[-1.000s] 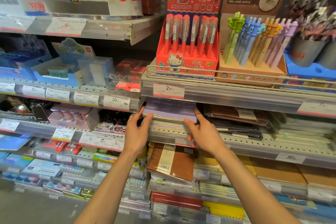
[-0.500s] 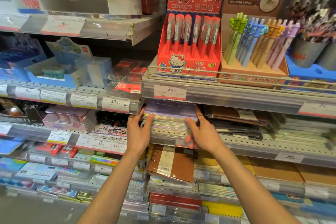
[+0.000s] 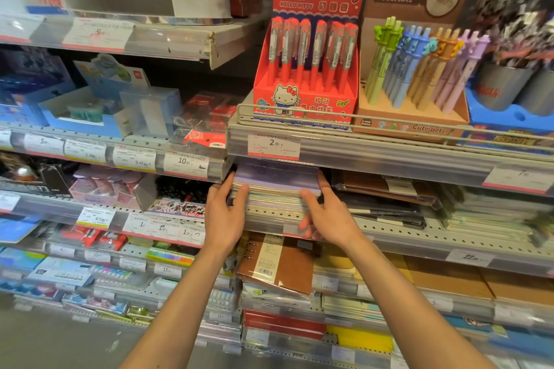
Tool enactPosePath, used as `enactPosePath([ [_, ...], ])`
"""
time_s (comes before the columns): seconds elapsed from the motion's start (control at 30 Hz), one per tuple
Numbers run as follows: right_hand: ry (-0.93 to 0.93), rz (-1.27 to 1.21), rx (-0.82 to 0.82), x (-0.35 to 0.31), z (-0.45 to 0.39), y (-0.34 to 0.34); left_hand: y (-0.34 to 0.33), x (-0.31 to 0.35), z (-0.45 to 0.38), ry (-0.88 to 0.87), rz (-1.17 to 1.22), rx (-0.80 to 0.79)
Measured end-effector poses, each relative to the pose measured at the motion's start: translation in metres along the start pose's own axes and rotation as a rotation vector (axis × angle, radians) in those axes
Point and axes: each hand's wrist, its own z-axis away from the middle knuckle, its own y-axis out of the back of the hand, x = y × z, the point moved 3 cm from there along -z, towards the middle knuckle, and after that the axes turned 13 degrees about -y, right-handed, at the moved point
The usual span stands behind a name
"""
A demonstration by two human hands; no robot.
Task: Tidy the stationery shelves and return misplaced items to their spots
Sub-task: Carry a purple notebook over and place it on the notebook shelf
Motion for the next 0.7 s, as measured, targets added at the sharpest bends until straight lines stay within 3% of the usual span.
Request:
enactPosePath([
  [0.47,0.166,0.030,-0.017,0.021,0.015,0.008,0.002,0.025,0.040,0.066,-0.038,0.047],
  [0.7,0.116,-0.145,0.161,0.036,0.047,-0.003,0.016,0.014,0.064,0.098,-0.075,0.056],
])
